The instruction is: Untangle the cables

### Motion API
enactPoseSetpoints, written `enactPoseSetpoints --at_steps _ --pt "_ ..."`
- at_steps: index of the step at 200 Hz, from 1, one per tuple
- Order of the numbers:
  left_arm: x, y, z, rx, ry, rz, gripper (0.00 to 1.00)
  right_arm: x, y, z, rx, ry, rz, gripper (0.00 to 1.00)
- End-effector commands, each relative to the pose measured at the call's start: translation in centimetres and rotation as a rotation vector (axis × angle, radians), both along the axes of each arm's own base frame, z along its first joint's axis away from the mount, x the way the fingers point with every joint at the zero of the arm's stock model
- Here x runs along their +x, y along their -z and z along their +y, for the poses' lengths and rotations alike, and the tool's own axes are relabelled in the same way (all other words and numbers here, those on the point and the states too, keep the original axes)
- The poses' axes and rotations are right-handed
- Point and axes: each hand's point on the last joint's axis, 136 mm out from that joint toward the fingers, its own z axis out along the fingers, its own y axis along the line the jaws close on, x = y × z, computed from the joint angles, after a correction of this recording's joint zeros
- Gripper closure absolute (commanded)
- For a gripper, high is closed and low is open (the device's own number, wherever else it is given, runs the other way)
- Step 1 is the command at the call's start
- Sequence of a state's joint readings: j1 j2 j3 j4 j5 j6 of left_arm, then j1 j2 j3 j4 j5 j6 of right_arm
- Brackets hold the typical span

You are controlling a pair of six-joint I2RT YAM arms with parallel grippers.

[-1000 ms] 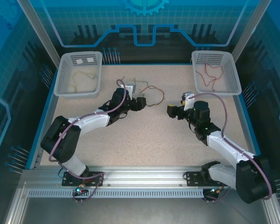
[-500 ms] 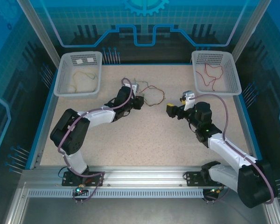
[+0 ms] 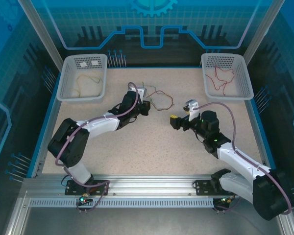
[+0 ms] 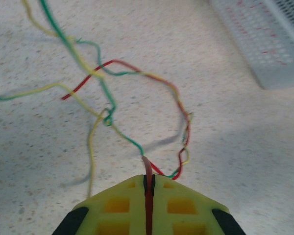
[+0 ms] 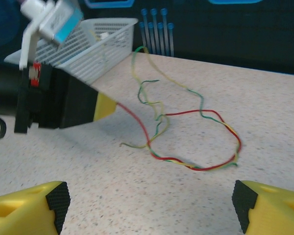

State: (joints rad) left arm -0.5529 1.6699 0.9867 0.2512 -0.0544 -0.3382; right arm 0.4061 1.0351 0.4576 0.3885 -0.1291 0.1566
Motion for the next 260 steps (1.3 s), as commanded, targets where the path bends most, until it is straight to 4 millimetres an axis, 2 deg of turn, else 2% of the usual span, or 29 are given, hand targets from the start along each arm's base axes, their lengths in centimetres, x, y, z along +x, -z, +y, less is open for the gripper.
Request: enactPoseSetpoints --at_steps 1,12,53,85,114,131,159,180,212,230,237,253,256,260 --pt "-1.5 -4.2 -1.1 -0.097 0.056 -0.093 1.0 -0.1 -0.4 1.8 -0.053 -0.05 -0.076 0.1" --pt "-2.2 -5.1 -1.6 -0.134 0.092 -0.114 1.0 0.1 -0.4 2.6 -0.079 -0.064 -0.084 0.09" --pt "-3.7 -6.6 -2.3 -0.184 0.143 -0.149 1.0 0.7 -0.8 5.0 -0.164 -0.071 -0.2 0.06" --pt "-5.2 -7.8 -4.0 -0.184 0.229 -0.212 1.0 1.9 -1.3 6.6 -0.194 -0.092 -0.221 0.05" --pt "-6.3 -8.5 -5.1 -0.15 0.293 -0.256 1.0 2.8 -2.6 7.0 -0.208 -0.081 -0.251 0.05" --pt "-6.7 -8.8 -5.2 -0.156 0.302 -0.273 1.0 3.7 -2.3 7.2 -0.249 -0.089 -0.233 0.08" --pt "-6.9 -9.2 -5.0 -0.154 0.307 -0.289 1.0 4.3 -1.3 7.8 -0.282 -0.126 -0.219 0.19" --pt "-7.3 -9.5 -4.8 -0.157 0.31 -0.305 1.0 4.9 -1.0 7.3 -0.25 -0.113 -0.198 0.3" --pt "-7.5 -9.6 -4.3 -0.153 0.301 -0.318 1.0 4.8 -1.4 7.4 -0.223 -0.139 -0.203 0.56" --pt "-7.7 -9.6 -4.4 -0.162 0.309 -0.322 1.0 4.8 -1.5 7.5 -0.223 -0.145 -0.202 0.81" --pt "-7.6 -9.6 -4.3 -0.164 0.3 -0.322 1.0 4.8 -1.6 7.4 -0.219 -0.142 -0.202 0.87" --pt "-7.2 -9.5 -3.6 -0.162 0.255 -0.33 0.93 4.6 -2.0 7.3 -0.203 -0.142 -0.204 0.88" --pt "-7.2 -9.5 -3.5 -0.163 0.249 -0.334 0.9 4.6 -2.0 7.3 -0.201 -0.143 -0.204 0.88" --pt "-7.2 -9.6 -3.4 -0.165 0.241 -0.34 0.81 4.5 -2.1 7.2 -0.198 -0.145 -0.203 0.89"
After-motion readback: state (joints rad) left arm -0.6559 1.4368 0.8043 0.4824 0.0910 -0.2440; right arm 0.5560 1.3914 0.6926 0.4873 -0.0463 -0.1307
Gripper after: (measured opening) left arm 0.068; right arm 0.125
